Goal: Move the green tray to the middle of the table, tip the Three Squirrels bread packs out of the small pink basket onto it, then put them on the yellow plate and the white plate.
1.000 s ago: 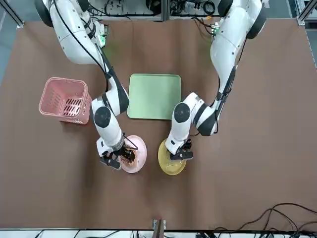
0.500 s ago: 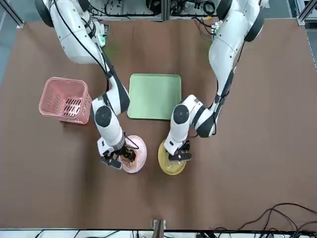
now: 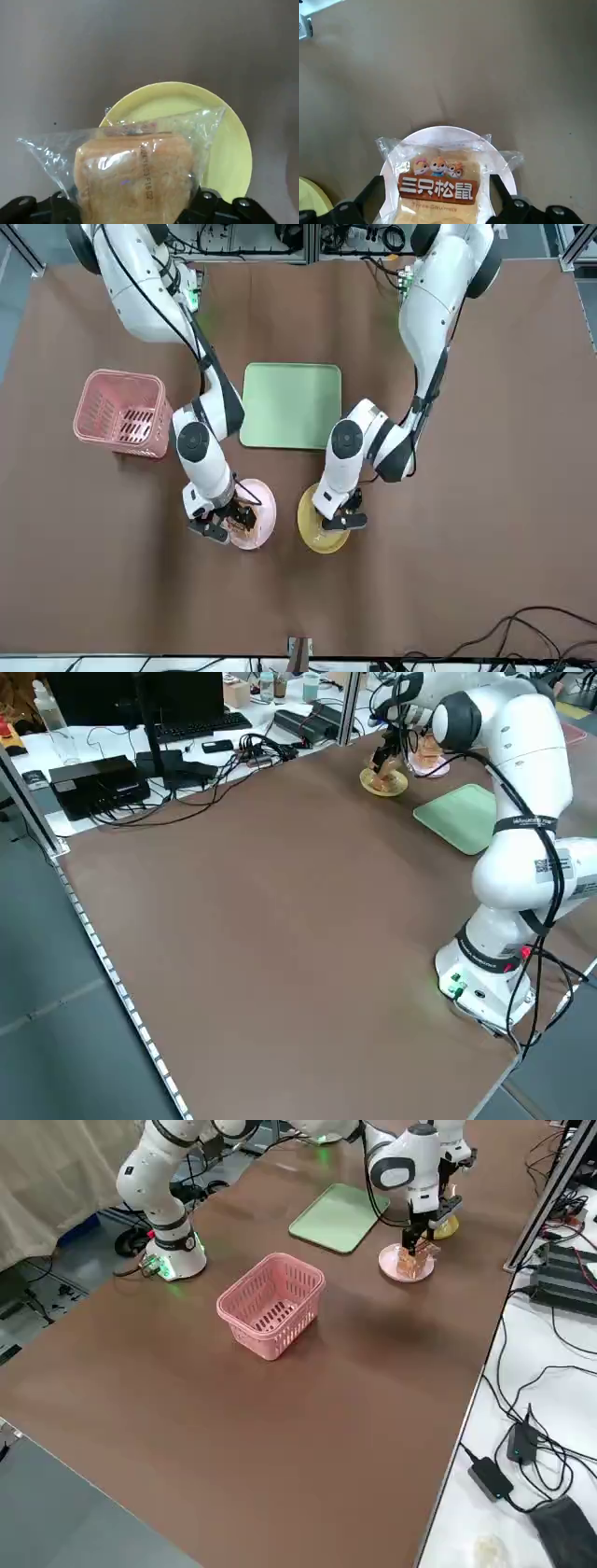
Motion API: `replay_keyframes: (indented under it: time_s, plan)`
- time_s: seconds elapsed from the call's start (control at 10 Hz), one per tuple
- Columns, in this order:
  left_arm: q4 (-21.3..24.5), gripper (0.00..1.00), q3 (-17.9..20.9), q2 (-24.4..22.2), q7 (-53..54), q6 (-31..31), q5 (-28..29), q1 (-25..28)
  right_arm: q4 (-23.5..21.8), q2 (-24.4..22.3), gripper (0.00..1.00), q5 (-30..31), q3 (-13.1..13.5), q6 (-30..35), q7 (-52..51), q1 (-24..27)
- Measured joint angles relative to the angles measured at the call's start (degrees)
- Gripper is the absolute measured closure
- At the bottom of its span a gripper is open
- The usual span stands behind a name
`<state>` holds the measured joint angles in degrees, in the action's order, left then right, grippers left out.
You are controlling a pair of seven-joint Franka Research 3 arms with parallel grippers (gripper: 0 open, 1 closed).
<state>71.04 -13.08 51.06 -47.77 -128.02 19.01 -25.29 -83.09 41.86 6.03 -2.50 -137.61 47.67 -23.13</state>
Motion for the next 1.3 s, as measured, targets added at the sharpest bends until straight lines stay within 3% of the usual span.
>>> replay_keyframes:
  time_s: [0.4, 0.8, 1.1, 1.3]
  plan:
    - [0.01, 0.19, -0.09, 0.63, 0.0, -0.22, -0.5, -0.58, 0.78, -5.85, 0.01, 0.01, 0.38, 7.77, -3.1, 2.63]
    - [-0.06, 0.19, -0.04, 2.17, 0.0, -1.64, -0.51, -0.52, 0.8, -17.37, 0.01, -0.07, 0.34, 22.78, -17.39, 11.14]
    - [-0.07, 0.09, -0.06, 2.32, -0.01, -1.89, -0.51, -0.59, 0.53, -26.0, 0.01, -3.12, 0.17, 34.1, -30.57, 19.25]
    - [-0.07, 0.05, -0.04, 2.51, -0.02, -2.17, -0.53, -0.63, -2.88, -33.43, 0.01, -4.46, 0.11, 38.78, -37.54, 23.47]
